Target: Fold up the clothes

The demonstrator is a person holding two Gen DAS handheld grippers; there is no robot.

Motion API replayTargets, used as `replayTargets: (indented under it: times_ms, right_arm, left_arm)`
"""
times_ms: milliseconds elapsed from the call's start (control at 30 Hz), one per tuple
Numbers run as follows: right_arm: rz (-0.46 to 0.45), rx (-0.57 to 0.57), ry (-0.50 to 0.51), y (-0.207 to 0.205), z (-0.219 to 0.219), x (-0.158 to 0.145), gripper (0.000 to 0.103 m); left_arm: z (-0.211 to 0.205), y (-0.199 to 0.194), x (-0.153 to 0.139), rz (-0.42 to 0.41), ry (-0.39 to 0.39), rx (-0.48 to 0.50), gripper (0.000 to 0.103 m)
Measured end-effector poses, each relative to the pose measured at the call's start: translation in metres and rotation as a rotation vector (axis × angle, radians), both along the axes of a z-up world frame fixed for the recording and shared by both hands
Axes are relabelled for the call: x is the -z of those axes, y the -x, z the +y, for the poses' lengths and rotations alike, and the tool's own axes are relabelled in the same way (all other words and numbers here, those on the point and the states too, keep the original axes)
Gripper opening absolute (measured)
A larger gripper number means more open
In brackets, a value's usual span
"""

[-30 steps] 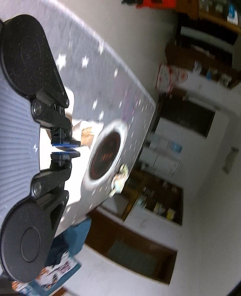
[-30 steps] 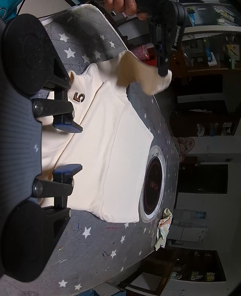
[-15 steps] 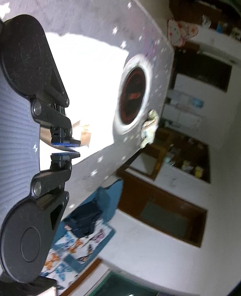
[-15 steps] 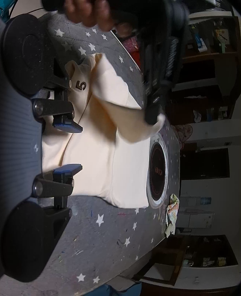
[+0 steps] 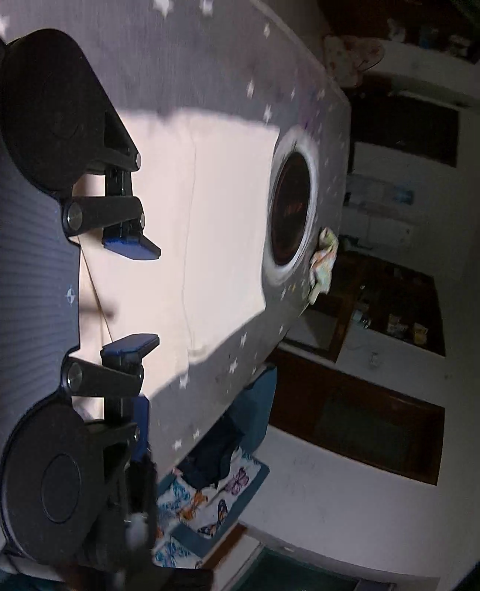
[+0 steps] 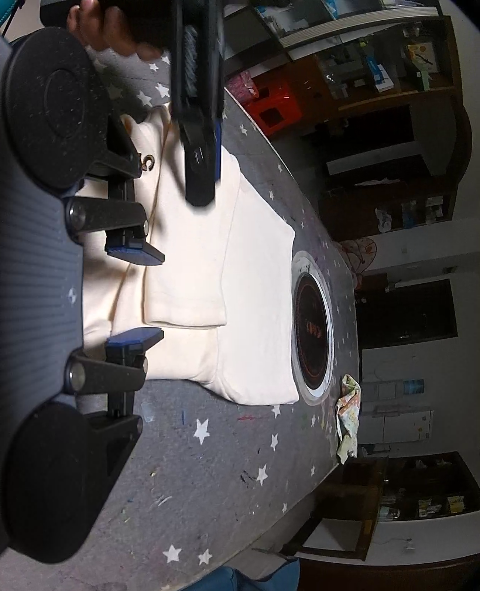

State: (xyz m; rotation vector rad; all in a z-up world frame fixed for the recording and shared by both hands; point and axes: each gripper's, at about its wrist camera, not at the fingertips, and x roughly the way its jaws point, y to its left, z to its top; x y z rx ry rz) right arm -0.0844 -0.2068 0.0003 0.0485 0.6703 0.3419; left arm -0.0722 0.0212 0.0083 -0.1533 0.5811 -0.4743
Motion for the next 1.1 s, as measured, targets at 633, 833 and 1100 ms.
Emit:
replayTargets:
  times_ms: [633,833,1100]
  right_arm:
    - [0.045,0.024,0.010,-0.023,0.003,0.010,0.011]
    - [0.049,0.042,-0.005,-0.024,0.002,0.012,0.012]
    - [-0.014,0.046,-0.003,-0.013,0.001,0.000,0.002]
  left_arm:
    - [0.059,0.017,0.021,0.040,-0.104,-0.163,0.053]
    - [0.058,0.016,0.026,0.050,-0.106,-0.169,0.036]
    - [0.062,0.013,0.021,0.053,-0.092,-0.176,0.012]
